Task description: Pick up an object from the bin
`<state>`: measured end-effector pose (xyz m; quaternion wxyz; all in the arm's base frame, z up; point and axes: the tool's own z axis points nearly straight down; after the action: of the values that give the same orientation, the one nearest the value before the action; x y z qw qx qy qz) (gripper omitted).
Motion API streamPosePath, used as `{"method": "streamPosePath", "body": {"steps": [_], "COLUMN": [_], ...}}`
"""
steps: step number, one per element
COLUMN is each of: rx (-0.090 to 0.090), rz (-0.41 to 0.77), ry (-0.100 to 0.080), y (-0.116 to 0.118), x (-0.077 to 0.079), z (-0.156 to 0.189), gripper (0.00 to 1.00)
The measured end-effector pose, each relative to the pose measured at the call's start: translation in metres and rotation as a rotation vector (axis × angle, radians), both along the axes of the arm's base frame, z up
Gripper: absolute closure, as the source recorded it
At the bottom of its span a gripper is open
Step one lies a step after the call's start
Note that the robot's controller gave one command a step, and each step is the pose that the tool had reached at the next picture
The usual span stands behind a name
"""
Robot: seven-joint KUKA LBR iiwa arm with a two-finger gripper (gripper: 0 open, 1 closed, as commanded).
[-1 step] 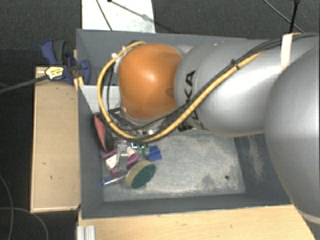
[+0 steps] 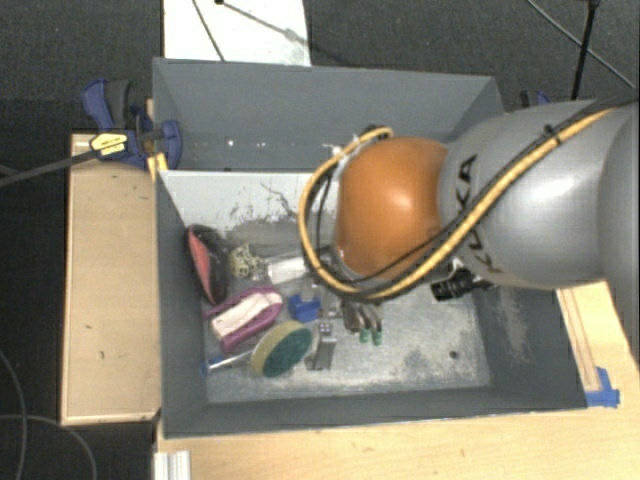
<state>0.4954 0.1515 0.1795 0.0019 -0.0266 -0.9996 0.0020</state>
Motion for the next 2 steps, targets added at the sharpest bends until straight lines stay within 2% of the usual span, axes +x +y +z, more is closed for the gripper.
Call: {"method": "streamPosePath", "body": {"steps": [1, 2], "rx": [0.007, -0.005], "rz": [-0.143, -0.185], "ry": [-0.006, -0.008], "y": [0.000, 0.029], "x": [0.034, 0.021], "z": [-0.108, -0.107], "gripper": [0.00, 0.00]}}
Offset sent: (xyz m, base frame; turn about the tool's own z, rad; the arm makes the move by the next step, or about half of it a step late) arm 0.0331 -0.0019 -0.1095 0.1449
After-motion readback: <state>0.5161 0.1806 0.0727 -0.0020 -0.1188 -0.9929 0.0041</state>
